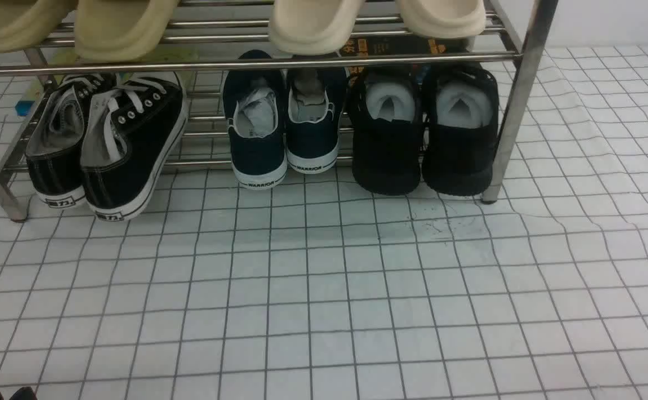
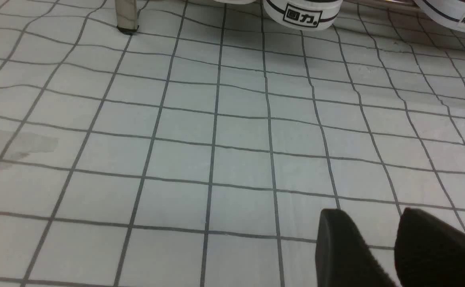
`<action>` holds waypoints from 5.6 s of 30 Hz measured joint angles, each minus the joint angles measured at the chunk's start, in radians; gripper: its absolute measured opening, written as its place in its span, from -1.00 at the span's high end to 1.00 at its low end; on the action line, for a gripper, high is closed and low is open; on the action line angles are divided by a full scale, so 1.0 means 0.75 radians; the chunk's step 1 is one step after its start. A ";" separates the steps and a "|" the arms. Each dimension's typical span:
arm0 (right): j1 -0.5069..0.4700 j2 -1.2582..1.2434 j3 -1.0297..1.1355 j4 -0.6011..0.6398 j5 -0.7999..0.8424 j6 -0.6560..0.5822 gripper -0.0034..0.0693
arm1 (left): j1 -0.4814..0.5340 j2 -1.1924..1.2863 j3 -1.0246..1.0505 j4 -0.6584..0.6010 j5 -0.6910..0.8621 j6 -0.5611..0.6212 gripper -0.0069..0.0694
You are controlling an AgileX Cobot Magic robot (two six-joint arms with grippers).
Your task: Take the shoes off the shelf with your hand from the white checkered tablecloth.
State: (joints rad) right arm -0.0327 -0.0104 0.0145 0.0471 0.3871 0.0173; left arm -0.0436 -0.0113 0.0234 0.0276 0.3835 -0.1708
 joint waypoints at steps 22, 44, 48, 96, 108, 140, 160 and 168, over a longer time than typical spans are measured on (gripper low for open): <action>0.000 0.000 0.000 0.000 0.000 0.000 0.25 | 0.000 0.000 0.000 0.000 0.000 0.000 0.19; 0.000 0.000 0.000 -0.105 0.000 0.000 0.25 | 0.000 0.000 0.000 0.000 0.000 0.000 0.19; 0.000 0.000 0.000 -0.169 0.000 -0.001 0.25 | 0.000 0.000 0.000 0.000 0.000 0.000 0.19; 0.269 1.748 -1.293 0.994 0.715 -0.724 0.35 | 0.000 0.000 0.000 0.000 0.000 0.000 0.19; 0.643 2.232 -2.054 0.663 0.660 -0.582 -0.15 | 0.000 0.000 0.000 0.000 0.000 0.000 0.19; 0.783 2.676 -2.258 -0.160 0.272 -0.354 -0.56 | 0.000 0.000 0.000 0.000 0.000 0.000 0.19; 0.823 2.488 -2.302 -0.121 0.518 -0.354 0.87 | 0.000 0.000 0.000 0.000 0.000 0.000 0.19; 0.834 2.412 -2.302 -0.078 0.747 -0.358 0.87 | 0.000 0.000 0.000 0.000 0.000 0.000 0.19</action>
State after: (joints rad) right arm 0.5927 1.7987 -1.7124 -0.0113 0.9472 -0.2510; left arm -0.0436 -0.0113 0.0234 0.0276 0.3835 -0.1708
